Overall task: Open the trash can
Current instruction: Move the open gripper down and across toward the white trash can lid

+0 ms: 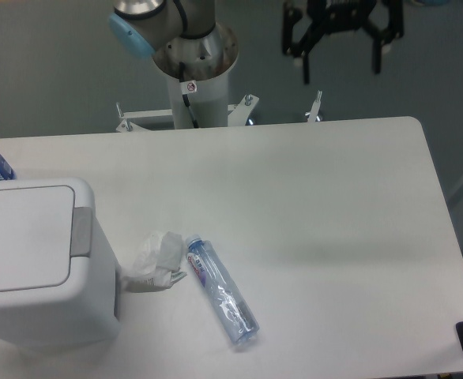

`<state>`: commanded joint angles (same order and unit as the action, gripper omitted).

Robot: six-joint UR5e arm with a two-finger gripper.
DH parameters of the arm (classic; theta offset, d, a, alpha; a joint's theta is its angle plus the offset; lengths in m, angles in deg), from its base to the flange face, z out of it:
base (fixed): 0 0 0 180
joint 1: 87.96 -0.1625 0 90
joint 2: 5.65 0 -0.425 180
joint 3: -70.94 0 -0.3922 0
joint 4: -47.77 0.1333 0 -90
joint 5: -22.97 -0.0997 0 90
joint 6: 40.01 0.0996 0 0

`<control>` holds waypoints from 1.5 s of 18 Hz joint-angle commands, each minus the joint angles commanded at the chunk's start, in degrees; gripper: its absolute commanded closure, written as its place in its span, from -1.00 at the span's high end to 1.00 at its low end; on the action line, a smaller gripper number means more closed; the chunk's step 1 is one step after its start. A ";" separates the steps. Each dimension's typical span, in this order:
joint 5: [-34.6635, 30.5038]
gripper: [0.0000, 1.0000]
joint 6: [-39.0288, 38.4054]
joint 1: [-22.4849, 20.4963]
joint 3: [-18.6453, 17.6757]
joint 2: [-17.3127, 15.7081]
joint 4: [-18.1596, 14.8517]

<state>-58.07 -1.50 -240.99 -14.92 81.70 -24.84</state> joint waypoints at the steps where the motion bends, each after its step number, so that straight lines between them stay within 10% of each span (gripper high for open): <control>1: 0.00 1.00 -0.96 0.62 -0.09 0.44 0.27; 13: 0.35 1.00 -32.14 15.81 0.70 10.54 12.48; 27: 0.53 1.00 -40.61 25.67 2.72 13.19 12.49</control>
<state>-57.54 -42.12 -215.32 -12.20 94.89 -12.35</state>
